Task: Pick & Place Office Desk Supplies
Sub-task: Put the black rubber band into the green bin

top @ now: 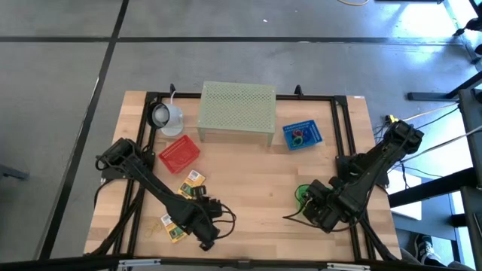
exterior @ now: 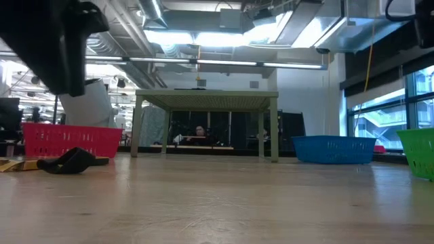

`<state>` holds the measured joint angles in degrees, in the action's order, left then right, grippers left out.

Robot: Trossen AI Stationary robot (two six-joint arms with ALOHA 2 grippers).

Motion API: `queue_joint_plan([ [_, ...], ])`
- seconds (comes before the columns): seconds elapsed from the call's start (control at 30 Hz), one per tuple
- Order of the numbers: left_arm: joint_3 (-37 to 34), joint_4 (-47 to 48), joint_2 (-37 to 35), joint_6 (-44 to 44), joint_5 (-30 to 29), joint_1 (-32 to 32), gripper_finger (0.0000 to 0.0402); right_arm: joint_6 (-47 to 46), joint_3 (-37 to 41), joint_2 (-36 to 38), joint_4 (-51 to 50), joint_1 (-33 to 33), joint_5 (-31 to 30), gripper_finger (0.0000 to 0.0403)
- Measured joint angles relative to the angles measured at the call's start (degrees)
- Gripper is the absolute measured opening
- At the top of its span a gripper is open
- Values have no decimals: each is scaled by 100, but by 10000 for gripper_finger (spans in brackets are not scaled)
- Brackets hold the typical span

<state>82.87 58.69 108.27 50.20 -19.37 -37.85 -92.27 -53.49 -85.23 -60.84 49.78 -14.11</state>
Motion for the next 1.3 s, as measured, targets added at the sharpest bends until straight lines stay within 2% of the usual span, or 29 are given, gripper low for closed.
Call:
queue_joint_plan([
  [0.2, 0, 117, 0, -364, 419, 0, 132, 162, 0, 0, -4, -2, -52, 18],
  [0.33, 0, 292, 2, -431, 451, 7, 132, 255, 0, 0, -7, -2, -227, 32],
  [0.73, -708, 531, 11, -451, -5, 50, 132, 277, 0, 0, -3, -4, -433, 141],
  [1.0, -1079, -253, 11, -945, -8, 212, 132, 277, 0, 0, -4, -4, -452, 186],
  [1.2, -1240, -457, 9, -1247, -107, 392, 132, 277, 0, 0, -3, -4, -450, 199],
  [1.3, -1398, -528, 7, -1249, 53, 518, 132, 277, 0, 0, -3, -4, -450, 199],
])
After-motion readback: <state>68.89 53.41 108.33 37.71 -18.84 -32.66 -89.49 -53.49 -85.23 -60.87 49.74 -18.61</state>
